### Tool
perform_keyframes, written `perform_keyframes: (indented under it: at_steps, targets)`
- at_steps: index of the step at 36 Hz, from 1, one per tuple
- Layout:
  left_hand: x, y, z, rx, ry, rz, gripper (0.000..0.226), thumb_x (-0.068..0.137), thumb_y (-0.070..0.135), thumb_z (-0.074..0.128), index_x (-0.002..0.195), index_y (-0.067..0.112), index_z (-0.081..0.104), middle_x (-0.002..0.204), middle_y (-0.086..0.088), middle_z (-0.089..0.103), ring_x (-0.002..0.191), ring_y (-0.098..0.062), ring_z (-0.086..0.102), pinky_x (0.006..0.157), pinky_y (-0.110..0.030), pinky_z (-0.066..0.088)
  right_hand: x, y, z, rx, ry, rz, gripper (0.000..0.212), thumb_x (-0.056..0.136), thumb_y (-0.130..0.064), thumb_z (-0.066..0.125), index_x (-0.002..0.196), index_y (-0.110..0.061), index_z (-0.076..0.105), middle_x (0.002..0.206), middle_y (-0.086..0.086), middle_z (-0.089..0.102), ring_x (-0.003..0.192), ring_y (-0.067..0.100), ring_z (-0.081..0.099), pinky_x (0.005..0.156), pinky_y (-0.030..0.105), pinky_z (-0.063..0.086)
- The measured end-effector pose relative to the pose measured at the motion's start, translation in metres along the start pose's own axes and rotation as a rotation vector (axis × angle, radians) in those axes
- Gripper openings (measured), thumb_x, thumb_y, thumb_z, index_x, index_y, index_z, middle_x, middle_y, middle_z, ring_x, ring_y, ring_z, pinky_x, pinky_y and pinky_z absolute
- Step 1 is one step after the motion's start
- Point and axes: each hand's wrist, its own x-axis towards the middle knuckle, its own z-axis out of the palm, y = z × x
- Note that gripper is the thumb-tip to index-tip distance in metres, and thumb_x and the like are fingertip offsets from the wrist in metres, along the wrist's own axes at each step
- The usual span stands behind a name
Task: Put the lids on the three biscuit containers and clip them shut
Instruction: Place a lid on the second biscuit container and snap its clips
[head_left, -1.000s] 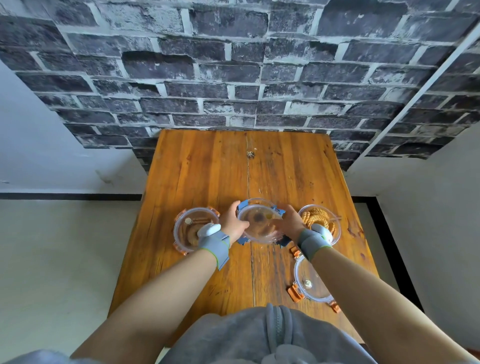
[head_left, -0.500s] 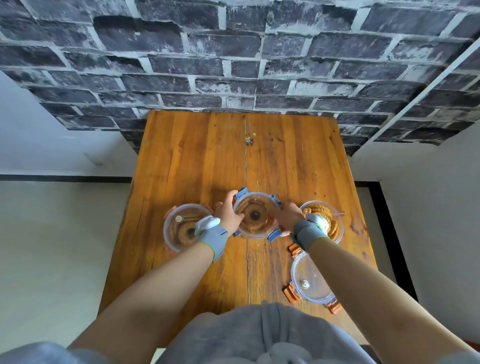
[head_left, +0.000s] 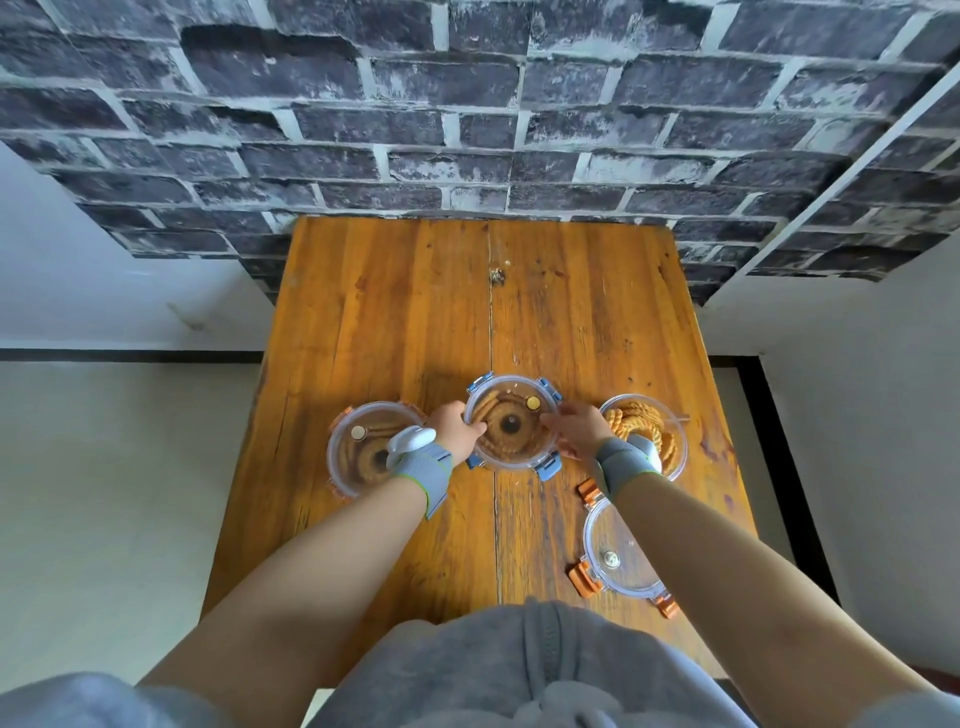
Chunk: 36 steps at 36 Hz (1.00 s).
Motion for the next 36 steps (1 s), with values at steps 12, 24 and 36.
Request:
perform_keyframes:
  at_steps: [12, 24, 36]
  targets:
    - [0.003, 0.006, 0.0, 0.037, -0.019, 0.01, 0.051, 0.091, 0.016, 0.058, 0.139, 0.005, 0.044, 0.139, -0.014, 0.053, 0.124, -0.034, 0.053, 0.103, -0.04, 0.044, 0.001, -0.003, 0.0, 0.014, 0.015, 0.119, 0.062, 0.089, -0.002, 0.052, 0.144, -0.012, 0.026, 0.064, 0.008, 0.047, 0.05, 0.016, 0.043, 0.05, 0.028, 0.046]
    - [0.005, 0.009, -0.002, 0.076, -0.025, -0.015, 0.054, 0.091, 0.016, 0.058, 0.14, 0.004, 0.04, 0.143, -0.015, 0.048, 0.128, -0.033, 0.048, 0.103, -0.038, 0.041, -0.007, -0.016, -0.004, -0.232, -0.071, 0.216, 0.035, 0.096, -0.025, 0.048, 0.072, 0.0, 0.048, 0.046, 0.014, 0.054, 0.028, 0.021, 0.052, 0.038, 0.023, 0.049]
    - [0.006, 0.007, -0.003, 0.06, -0.03, 0.001, 0.028, 0.091, 0.016, 0.058, 0.118, 0.009, 0.054, 0.127, -0.017, 0.059, 0.108, -0.028, 0.057, 0.091, -0.035, 0.044, -0.021, -0.01, 0.004, -0.019, -0.187, 0.273, 0.054, 0.1, -0.036, 0.033, 0.14, 0.001, 0.028, 0.082, 0.031, 0.059, 0.037, 0.029, 0.064, 0.036, 0.03, 0.054]
